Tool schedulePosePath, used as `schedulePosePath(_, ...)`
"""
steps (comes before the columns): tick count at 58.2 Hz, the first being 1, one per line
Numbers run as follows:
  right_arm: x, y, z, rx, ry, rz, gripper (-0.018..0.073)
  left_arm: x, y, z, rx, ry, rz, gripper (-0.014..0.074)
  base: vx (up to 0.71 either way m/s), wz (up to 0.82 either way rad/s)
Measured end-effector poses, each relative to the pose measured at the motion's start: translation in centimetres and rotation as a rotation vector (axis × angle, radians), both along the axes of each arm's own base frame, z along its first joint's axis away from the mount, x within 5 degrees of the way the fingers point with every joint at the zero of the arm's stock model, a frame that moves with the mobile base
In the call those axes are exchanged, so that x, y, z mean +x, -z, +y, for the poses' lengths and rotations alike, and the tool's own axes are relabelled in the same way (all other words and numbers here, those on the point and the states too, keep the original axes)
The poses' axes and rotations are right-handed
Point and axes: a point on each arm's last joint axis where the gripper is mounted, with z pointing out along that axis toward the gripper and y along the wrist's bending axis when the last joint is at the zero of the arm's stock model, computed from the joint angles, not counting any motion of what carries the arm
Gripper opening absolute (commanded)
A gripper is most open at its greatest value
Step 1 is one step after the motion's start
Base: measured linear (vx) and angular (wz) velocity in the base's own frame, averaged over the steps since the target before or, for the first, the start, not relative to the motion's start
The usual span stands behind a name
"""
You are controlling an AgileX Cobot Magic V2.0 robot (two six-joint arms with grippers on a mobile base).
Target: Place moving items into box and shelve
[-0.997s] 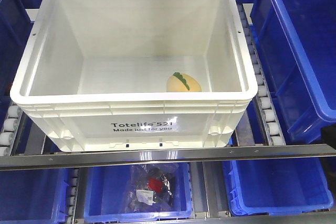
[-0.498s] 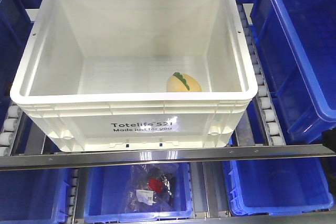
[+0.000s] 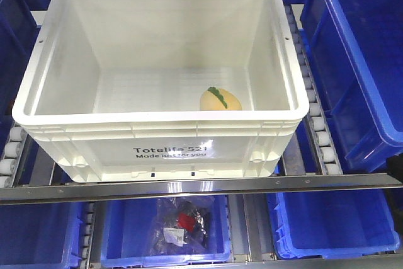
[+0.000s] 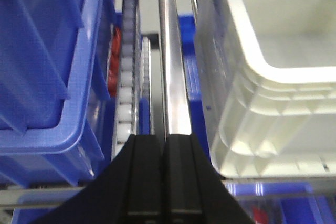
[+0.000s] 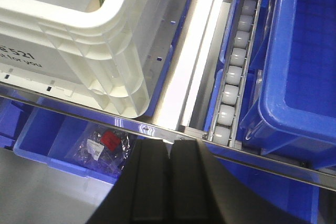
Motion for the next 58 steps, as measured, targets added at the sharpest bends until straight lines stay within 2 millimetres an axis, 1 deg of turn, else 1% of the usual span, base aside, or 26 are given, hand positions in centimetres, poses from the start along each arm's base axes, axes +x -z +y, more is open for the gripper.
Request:
schedulePosePath(7, 0.0, 0.0, 0.0, 0.0, 0.0, 0.0, -0.0016, -0.4, 3.4, -0.1, -0.012, -0.019, -0.112, -0.0021, 0.0, 0.0)
schedulePosePath(13, 0.0, 0.0, 0.0, 0.0, 0.0, 0.0, -0.0016, -0.6, 6.0, -0.1, -0.014, -0.026, -0.171, -0.0021, 0.0, 0.0)
schedulePosePath(14, 0.0, 0.0, 0.0, 0.0, 0.0, 0.0, -0.0016, -0.5, 6.7, -0.1, -0.015, -0.026, -0.172, -0.0021, 0.0, 0.0)
schedulePosePath(15, 0.0, 0.0, 0.0, 0.0, 0.0, 0.0, -0.0016, -0.6, 6.8, -0.1, -0.013, -0.026, -0.184, -0.0021, 0.0, 0.0)
schedulePosePath(22, 0.0, 0.0, 0.0, 0.0, 0.0, 0.0, -0.0016, -0.3, 9.5, -0.2, -0.017, -0.02, -0.2, -0.002, 0.0, 0.0)
schedulePosePath(27, 0.0, 0.0, 0.0, 0.0, 0.0, 0.0, -0.0016, -0.1, 10.7, -0.2, -0.017, -0.017, -0.199, -0.002, 0.0, 0.0)
schedulePosePath(38, 0.0, 0.0, 0.0, 0.0, 0.0, 0.0, -0.0016, 0.1, 11.2, -0.3, -0.015, -0.01, -0.248, -0.002, 0.0, 0.0)
schedulePosePath(45, 0.0, 0.0, 0.0, 0.0, 0.0, 0.0, -0.0016, 0.3, 10.4, -0.3, -0.018, -0.002, -0.346, -0.002, 0.0, 0.0)
schedulePosePath(58, 0.0, 0.0, 0.0, 0.0, 0.0, 0.0, -0.0016, 0.3, 9.4, -0.4, -0.028, 0.006, -0.459, -0.002, 0.0, 0.0)
